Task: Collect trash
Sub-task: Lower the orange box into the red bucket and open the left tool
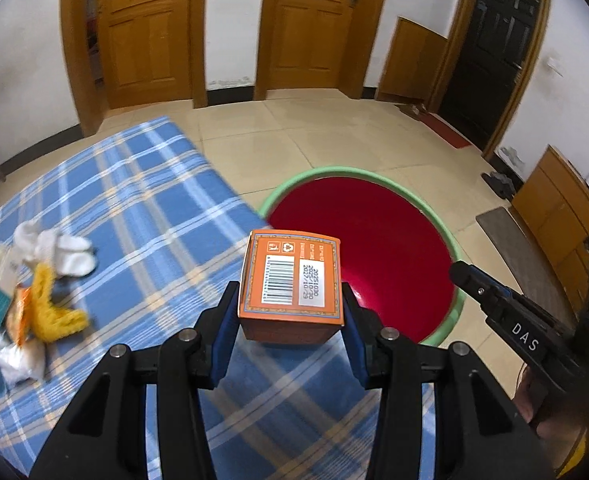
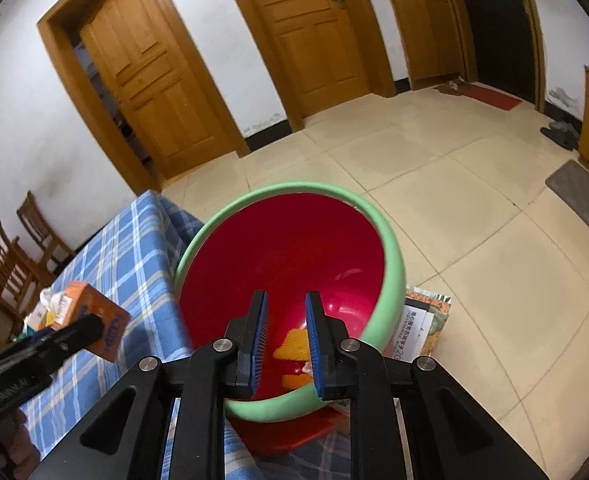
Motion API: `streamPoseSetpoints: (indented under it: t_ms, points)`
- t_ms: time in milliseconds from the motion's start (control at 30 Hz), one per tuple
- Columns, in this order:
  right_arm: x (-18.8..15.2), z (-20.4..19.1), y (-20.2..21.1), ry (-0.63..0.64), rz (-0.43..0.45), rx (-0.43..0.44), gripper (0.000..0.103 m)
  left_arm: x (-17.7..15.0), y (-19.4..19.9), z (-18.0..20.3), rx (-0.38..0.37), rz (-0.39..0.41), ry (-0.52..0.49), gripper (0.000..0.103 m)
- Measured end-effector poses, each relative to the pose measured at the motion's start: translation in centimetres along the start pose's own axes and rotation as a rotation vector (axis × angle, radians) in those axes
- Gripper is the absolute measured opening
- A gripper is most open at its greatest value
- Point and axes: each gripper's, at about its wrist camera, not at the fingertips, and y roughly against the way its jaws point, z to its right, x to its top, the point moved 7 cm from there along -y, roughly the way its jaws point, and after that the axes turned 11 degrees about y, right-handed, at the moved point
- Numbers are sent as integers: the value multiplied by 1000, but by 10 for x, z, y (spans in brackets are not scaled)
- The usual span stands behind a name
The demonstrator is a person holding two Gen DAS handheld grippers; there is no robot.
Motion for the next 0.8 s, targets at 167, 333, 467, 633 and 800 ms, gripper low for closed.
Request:
streamPoseSetpoints:
  t_ms: [167,333,467,633,800]
  points:
    - [1,14,5,-27,16,-22,19,4,-16,18,-13,-11,-37,48]
    - [1,24,7,-46,20,-38,19,11,-28,32,-26,-19,-54,48]
    - [0,28,6,-55,14,-38,19,14,-30,37,-25,-13,-63,55]
    - [1,28,7,-58,17,-38,19,17,-27,38,-30,-14,-51,55]
    - [2,24,10,-48,22,-33,19,16,-15,30,-28,-4,-25,55]
